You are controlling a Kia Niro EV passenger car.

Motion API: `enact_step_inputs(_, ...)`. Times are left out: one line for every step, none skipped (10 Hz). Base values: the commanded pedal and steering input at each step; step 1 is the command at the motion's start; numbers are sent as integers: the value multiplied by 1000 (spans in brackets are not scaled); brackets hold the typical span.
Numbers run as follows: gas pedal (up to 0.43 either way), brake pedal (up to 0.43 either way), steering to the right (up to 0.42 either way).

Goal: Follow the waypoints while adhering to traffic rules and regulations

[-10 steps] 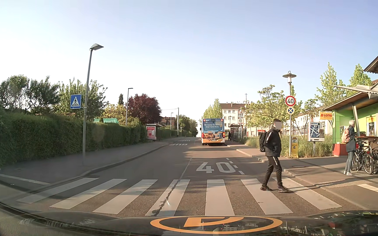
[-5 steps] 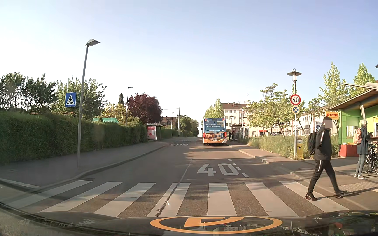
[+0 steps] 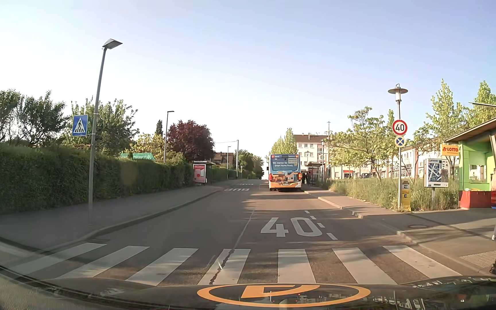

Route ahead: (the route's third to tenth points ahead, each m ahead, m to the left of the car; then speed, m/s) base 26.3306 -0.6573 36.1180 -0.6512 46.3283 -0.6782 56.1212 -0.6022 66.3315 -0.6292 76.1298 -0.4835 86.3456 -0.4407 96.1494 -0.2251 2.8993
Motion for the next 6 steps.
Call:
enact_step_inputs(579, 0, -33)
enact_step_inputs(591, 0, -32)
enact_step_inputs(598, 0, -32)
enact_step_inputs(598, 0, -27)
enact_step_inputs(598, 0, -23)
enact_step_inputs(622, 0, -22)
